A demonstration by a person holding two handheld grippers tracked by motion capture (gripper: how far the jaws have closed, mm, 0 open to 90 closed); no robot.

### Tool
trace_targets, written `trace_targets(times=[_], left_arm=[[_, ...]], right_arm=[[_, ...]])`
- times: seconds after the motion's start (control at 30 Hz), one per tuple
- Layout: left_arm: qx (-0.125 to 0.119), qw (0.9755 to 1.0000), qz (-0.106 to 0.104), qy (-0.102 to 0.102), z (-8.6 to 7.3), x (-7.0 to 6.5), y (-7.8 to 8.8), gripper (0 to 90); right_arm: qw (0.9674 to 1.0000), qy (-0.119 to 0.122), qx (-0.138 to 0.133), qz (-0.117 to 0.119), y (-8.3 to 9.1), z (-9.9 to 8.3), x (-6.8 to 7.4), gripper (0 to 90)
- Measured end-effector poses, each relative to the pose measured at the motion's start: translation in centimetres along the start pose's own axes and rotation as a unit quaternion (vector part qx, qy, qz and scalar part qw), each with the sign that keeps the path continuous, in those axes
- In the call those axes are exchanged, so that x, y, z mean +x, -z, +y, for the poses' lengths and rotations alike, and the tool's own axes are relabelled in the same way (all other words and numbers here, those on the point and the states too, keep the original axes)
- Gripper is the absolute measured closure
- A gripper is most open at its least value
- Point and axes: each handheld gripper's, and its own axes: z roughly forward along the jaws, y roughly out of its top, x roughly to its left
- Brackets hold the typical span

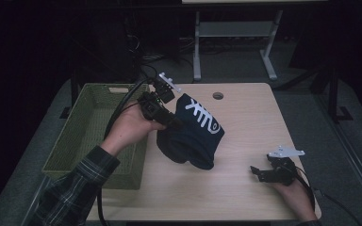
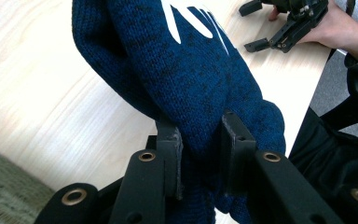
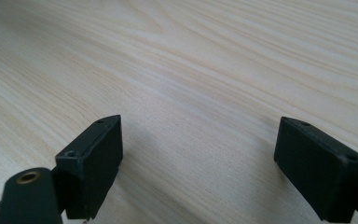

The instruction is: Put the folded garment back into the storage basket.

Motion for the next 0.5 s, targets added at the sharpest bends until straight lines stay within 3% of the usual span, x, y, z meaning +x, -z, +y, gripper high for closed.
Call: trace_targets(times=[0.5], left_arm=[[-0.019, 0.9993, 0.02, 0.028, -1.1, 1.8, 5.4, 72.8]], right_arm=[[1.0, 0.0, 0.0, 0.0, 0.0, 0.0, 0.0, 15.1]])
